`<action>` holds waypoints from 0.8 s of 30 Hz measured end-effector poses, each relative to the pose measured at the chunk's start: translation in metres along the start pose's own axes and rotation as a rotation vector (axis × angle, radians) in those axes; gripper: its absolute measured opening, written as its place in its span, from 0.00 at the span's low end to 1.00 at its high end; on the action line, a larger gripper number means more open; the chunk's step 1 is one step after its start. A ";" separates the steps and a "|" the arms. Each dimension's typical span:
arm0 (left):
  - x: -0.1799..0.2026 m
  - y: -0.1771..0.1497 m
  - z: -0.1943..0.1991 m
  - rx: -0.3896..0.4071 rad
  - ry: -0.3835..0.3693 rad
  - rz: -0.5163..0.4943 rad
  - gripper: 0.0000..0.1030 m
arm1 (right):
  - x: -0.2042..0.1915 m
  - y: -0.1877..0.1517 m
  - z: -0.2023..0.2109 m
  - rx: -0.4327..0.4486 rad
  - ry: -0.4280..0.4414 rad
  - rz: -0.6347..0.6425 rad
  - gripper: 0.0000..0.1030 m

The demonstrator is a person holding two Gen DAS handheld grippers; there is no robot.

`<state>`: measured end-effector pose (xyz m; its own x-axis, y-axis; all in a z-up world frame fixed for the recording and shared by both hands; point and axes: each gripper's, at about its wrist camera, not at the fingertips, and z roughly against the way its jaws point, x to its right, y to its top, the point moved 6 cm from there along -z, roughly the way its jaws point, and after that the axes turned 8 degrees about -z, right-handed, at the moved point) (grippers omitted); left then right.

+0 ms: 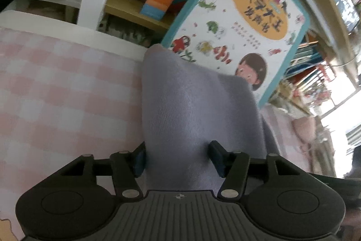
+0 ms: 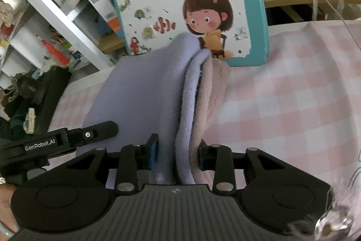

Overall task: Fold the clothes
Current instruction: 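Carry the folded sweater toward the teal book and lower it with both tools, then open both tools and pull them back from the folded sweater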

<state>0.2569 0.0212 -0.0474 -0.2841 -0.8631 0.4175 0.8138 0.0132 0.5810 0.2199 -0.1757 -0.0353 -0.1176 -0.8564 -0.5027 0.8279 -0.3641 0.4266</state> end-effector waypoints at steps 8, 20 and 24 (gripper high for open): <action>0.003 -0.002 0.039 0.174 0.132 -0.059 0.77 | -0.005 -0.002 0.031 0.155 -0.036 0.093 0.67; 0.027 -0.047 0.095 0.274 0.259 -0.147 0.94 | -0.005 -0.042 0.089 0.372 -0.139 0.256 0.91; 0.029 -0.072 0.098 0.263 0.309 -0.171 0.96 | -0.004 -0.067 0.094 0.391 -0.189 0.314 0.96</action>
<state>0.1402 0.0446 -0.0085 -0.2056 -0.9741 0.0945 0.5999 -0.0491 0.7986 0.1136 -0.1824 0.0090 -0.0239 -0.9839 -0.1771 0.5773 -0.1582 0.8010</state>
